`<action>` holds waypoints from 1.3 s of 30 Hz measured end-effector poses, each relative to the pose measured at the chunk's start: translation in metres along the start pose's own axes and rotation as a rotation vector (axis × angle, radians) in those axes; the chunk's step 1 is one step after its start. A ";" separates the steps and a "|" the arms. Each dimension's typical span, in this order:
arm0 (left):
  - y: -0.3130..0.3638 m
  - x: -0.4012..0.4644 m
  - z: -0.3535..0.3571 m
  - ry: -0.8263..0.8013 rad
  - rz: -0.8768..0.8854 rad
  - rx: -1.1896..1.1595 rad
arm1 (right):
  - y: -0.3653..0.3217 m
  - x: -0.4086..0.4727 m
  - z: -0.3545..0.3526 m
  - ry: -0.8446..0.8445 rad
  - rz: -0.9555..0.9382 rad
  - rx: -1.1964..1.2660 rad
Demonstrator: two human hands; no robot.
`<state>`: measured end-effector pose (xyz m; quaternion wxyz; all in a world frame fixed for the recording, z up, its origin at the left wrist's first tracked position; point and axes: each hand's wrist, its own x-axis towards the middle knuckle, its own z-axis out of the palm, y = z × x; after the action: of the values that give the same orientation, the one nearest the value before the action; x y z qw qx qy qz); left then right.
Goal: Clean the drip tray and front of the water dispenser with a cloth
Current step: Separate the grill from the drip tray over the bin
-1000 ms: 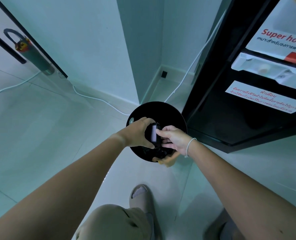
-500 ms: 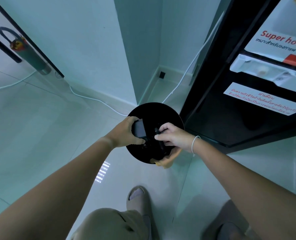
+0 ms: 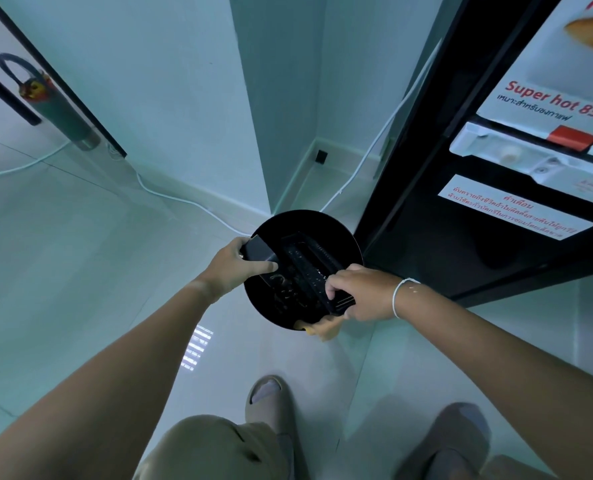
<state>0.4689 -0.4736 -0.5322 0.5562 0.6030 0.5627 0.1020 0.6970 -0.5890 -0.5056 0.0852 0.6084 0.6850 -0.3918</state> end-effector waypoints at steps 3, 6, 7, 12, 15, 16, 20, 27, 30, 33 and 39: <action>-0.001 -0.002 -0.001 0.004 -0.018 -0.026 | 0.002 0.000 -0.001 0.032 -0.008 -0.048; 0.001 -0.005 0.002 -0.012 -0.025 -0.045 | 0.003 -0.002 -0.003 0.054 -0.022 -0.072; 0.001 -0.005 0.003 -0.015 -0.029 -0.055 | 0.003 -0.002 -0.004 0.065 -0.023 -0.077; -0.003 0.000 0.002 -0.003 -0.032 -0.124 | 0.010 0.002 -0.012 0.135 -0.067 -0.180; -0.004 0.004 0.002 -0.006 -0.034 -0.201 | 0.023 0.009 -0.016 0.175 -0.069 -0.286; -0.005 0.006 0.003 -0.008 -0.035 -0.223 | 0.028 0.013 -0.017 0.193 -0.069 -0.320; -0.004 0.012 0.002 -0.015 -0.049 -0.308 | 0.044 0.023 -0.018 0.205 -0.036 -0.396; -0.005 0.017 0.004 -0.004 -0.082 -0.373 | 0.056 0.027 -0.007 0.176 0.056 -0.401; -0.006 0.017 0.004 -0.015 -0.102 -0.347 | 0.056 0.027 -0.002 0.185 0.079 -0.338; -0.007 0.015 0.003 -0.031 -0.114 -0.309 | 0.048 0.023 0.005 0.330 0.073 -0.300; -0.005 0.009 -0.003 -0.042 -0.172 -0.228 | 0.012 0.014 0.050 0.250 -0.091 -0.071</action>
<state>0.4673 -0.4660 -0.5396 0.6395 0.4874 0.5852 0.1049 0.6861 -0.6108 -0.5524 0.0029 0.6173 0.7306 -0.2917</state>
